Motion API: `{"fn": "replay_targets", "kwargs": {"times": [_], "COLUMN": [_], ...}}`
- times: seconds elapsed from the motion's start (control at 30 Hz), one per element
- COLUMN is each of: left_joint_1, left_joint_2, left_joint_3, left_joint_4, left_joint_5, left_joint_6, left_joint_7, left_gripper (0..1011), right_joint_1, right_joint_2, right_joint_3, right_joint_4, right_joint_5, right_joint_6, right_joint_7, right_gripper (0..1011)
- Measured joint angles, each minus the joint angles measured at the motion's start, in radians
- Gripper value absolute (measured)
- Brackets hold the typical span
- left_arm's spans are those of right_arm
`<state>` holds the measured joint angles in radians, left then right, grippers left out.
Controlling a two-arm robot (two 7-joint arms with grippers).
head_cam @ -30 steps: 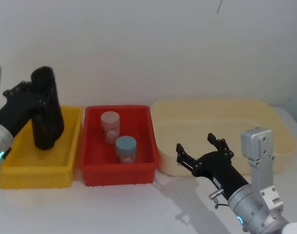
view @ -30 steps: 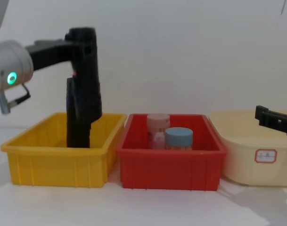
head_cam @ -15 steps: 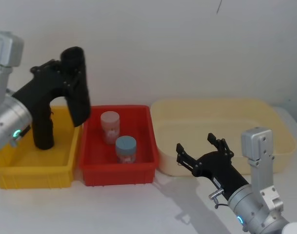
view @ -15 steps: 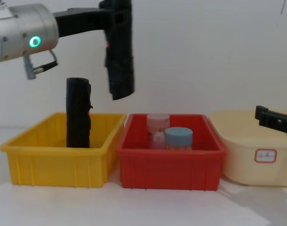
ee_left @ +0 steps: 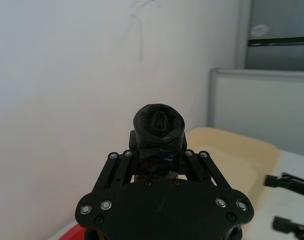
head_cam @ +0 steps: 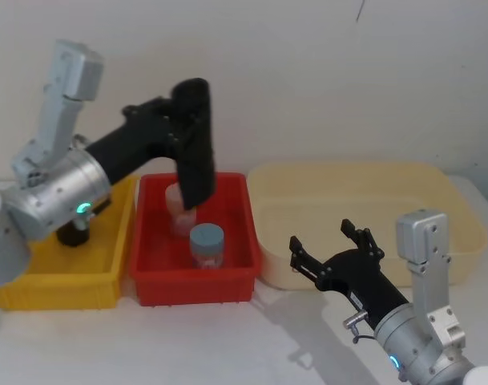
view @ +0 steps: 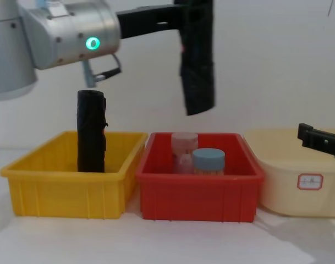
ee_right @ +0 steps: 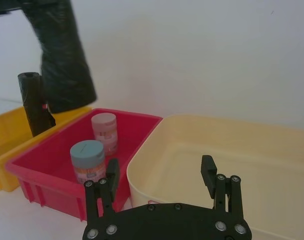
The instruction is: Pick up the garbage bag with the one hand and transfer it to the other hand.
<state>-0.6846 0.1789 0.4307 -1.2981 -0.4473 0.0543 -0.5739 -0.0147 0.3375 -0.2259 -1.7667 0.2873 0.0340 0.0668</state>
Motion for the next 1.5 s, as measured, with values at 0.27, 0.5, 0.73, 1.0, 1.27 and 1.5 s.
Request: {"fn": "replay_targets", "kwargs": {"times": [0.27,0.5,0.73,1.0,1.27,1.5], "left_joint_1": [-0.046,-0.067,-0.078,-0.084,-0.087,-0.089], "left_joint_2": [-0.064,-0.097,-0.115,-0.126,-0.131,-0.133], "left_joint_3": [0.042,0.062,0.075,0.088,0.094,0.097], "left_joint_4": [0.106,0.165,0.197,0.217,0.225,0.230], "left_joint_5": [-0.034,-0.059,-0.076,-0.092,-0.100,-0.103], "left_joint_6": [-0.023,-0.038,-0.045,-0.045,-0.043,-0.042], "left_joint_7": [-0.074,-0.112,-0.134,-0.149,-0.156,-0.160], "left_gripper": [375,375,375,375,375,375], "right_joint_1": [0.000,0.000,0.000,0.000,0.000,0.008], "right_joint_2": [0.000,0.000,0.000,0.000,0.000,-0.001], "right_joint_3": [0.000,0.000,0.000,0.000,0.000,-0.007], "right_joint_4": [0.000,0.000,0.000,0.000,0.000,-0.001], "right_joint_5": [0.000,0.000,0.000,0.000,0.000,-0.015], "right_joint_6": [0.000,0.000,0.000,0.000,0.000,-0.017], "right_joint_7": [0.000,0.000,0.000,0.000,0.000,0.006], "right_gripper": [1001,1001,1001,1001,1001,1001]}}
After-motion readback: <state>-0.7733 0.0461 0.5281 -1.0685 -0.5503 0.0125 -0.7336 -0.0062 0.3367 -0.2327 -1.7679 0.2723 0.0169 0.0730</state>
